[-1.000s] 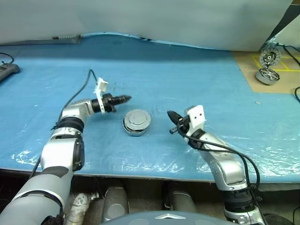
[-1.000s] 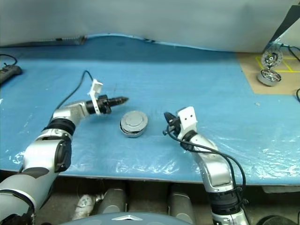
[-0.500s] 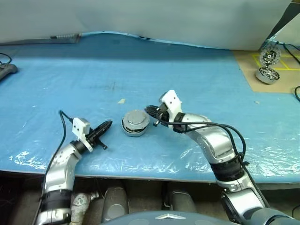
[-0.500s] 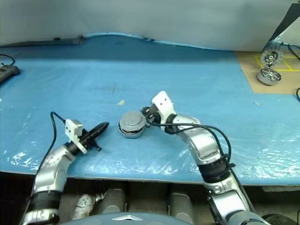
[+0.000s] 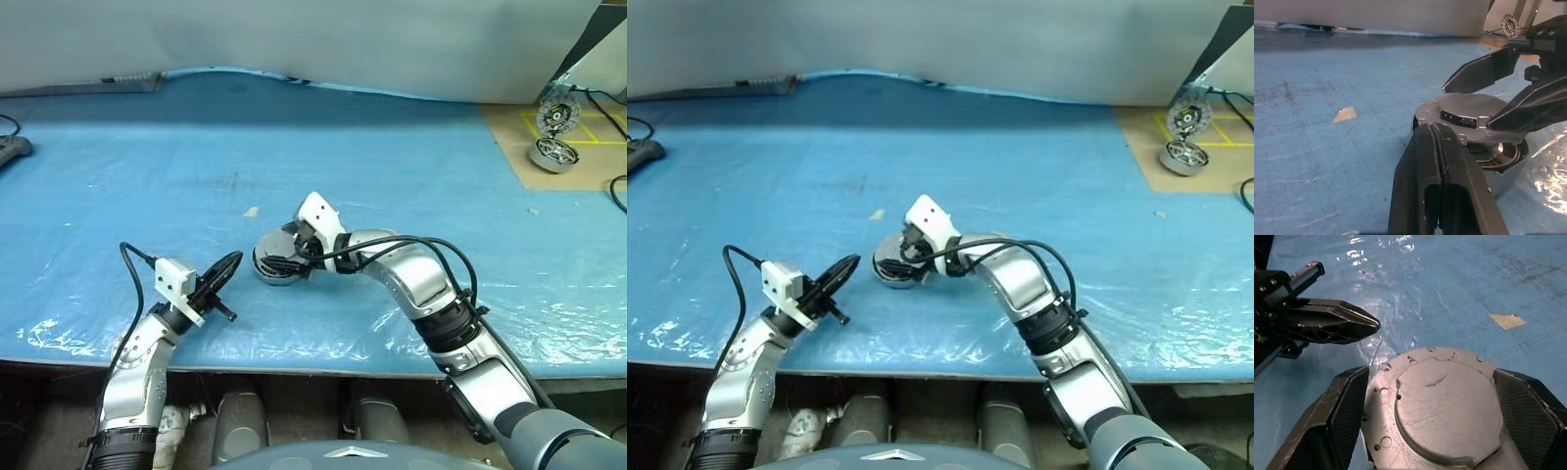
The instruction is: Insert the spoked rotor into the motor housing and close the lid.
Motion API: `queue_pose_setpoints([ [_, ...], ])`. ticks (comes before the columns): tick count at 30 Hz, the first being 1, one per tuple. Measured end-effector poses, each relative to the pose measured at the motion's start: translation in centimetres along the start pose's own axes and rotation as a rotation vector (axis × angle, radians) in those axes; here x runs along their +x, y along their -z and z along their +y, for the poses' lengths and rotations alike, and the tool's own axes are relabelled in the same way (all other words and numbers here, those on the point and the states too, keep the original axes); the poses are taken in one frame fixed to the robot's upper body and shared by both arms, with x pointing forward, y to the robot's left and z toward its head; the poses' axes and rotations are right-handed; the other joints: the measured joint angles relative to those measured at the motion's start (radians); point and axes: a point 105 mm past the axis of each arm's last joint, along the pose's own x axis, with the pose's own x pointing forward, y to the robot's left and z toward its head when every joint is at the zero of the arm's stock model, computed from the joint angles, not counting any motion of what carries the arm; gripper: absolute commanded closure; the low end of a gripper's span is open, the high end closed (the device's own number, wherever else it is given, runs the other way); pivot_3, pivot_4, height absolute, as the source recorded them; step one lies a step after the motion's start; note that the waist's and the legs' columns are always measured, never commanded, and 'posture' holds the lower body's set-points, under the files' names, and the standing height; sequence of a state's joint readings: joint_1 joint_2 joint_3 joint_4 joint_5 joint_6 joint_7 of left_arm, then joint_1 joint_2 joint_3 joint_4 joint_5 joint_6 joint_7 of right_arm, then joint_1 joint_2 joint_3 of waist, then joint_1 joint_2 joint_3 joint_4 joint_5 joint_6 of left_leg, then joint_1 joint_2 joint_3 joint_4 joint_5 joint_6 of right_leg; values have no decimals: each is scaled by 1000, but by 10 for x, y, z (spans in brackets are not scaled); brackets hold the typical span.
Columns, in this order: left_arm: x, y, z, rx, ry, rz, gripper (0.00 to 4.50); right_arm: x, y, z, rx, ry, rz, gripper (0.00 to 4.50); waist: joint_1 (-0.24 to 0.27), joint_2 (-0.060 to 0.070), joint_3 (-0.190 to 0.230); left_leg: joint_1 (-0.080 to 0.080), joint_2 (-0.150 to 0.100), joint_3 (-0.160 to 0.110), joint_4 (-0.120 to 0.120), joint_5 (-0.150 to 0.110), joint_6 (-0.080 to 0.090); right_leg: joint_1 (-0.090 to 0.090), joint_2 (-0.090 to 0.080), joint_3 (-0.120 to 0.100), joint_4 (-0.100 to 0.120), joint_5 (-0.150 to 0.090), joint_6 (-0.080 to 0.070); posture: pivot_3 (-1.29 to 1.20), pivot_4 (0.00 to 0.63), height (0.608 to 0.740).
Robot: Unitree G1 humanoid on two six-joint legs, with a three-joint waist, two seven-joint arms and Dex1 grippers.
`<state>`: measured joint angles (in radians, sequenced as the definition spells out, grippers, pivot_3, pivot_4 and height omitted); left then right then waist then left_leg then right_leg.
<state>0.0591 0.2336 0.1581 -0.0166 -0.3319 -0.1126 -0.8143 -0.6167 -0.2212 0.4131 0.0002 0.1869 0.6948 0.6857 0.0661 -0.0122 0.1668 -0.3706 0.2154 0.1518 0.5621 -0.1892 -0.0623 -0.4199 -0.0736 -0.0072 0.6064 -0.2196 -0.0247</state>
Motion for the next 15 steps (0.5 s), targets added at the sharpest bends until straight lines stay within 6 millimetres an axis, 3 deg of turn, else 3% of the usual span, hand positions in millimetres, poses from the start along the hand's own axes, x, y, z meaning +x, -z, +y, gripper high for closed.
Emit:
queue_pose_setpoints([
  [7, -4, 18, 0, 14, 36, 44, 4500, 2, 6, -8, -31, 38, 13, 181, 0, 0, 0, 1, 0, 0, 1, 0, 0, 0, 0, 0, 1, 0, 0, 0, 150, 740],
  [10, -3, 21, 3, 25, 34, 57, 4500, 1, 7, -8, -31, 45, 12, 782, 0, 0, 0, 1, 0, 0, 1, 0, 0, 0, 0, 1, 2, 0, 0, 0, 150, 740],
  [12, -3, 22, 4, 34, 25, 60, 4500, 2, 7, -4, -26, 44, -2, 1433, 0, 0, 0, 1, 0, 0, 1, 0, 0, 0, 0, 1, 2, 0, 0, 0, 150, 740],
  [15, 1, 21, -5, 42, 25, 54, 4500, 3, 6, 0, -17, 55, -14, 1515, 0, 0, 0, 1, 0, 0, 1, 0, 0, 0, 0, 1, 2, 0, 0, 0, 150, 740],
])
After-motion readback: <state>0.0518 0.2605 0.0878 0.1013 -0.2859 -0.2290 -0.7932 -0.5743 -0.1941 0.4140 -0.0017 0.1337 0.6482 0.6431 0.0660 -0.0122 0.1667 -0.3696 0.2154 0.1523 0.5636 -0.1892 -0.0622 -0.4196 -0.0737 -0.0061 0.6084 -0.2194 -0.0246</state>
